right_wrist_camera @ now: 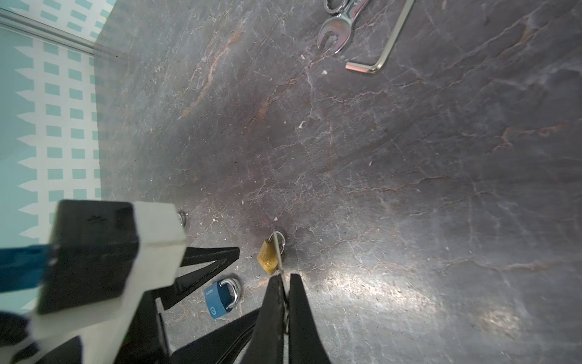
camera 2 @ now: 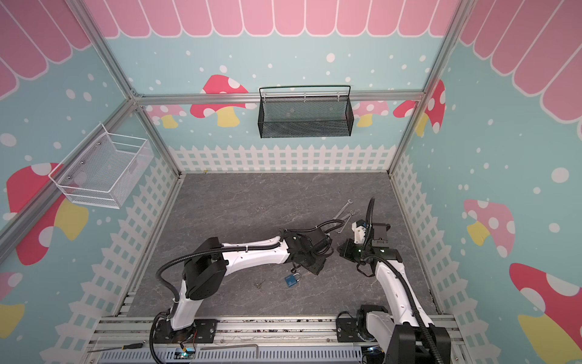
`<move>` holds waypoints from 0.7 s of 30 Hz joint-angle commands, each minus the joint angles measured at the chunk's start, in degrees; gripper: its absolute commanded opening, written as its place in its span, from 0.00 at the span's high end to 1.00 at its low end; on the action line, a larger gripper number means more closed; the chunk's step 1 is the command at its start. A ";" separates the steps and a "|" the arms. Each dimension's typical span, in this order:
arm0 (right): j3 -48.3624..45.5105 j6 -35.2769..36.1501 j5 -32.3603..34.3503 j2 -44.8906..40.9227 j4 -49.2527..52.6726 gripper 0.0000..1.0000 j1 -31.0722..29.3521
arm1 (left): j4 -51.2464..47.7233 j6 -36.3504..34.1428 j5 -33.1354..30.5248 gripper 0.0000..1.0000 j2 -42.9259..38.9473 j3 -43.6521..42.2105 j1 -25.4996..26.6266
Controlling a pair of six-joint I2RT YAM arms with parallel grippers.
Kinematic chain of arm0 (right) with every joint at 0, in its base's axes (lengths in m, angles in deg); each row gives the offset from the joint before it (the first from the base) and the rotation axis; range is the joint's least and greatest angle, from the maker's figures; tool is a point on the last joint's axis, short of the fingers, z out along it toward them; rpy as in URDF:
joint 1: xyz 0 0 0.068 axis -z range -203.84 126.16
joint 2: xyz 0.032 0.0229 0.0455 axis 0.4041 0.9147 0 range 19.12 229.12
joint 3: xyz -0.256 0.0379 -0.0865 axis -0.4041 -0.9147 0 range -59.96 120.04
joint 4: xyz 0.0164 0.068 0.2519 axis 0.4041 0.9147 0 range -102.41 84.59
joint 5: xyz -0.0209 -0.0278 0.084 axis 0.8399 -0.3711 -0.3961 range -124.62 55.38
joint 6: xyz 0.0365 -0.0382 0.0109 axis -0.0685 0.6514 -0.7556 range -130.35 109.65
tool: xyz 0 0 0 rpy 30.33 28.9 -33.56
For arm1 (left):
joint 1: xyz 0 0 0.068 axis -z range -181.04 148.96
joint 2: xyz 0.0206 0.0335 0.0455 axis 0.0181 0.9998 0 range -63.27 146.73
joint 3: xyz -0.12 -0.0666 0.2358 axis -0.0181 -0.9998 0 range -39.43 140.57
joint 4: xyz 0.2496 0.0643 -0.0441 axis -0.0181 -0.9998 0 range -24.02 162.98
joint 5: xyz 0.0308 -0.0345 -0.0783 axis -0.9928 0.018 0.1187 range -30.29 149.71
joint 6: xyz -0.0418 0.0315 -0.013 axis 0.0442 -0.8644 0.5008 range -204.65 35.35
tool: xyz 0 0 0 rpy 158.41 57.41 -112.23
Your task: Unlock with the key
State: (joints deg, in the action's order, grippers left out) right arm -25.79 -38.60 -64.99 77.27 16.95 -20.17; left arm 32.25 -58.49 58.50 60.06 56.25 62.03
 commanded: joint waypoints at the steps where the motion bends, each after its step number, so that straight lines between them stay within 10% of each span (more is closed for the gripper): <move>1: 0.90 1.71 1.06 0.21 1.35 1.00 0.29 | -5.23 2.05 -4.54 0.45 2.46 2.90 0.11; 21: 0.50 2.06 -0.96 0.30 0.17 1.00 0.30 | -5.95 6.79 -3.91 0.61 8.90 6.86 0.62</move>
State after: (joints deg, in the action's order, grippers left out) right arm -25.79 -37.70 -65.13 77.49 17.15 -20.13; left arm 27.57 -53.16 54.32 66.25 62.30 62.09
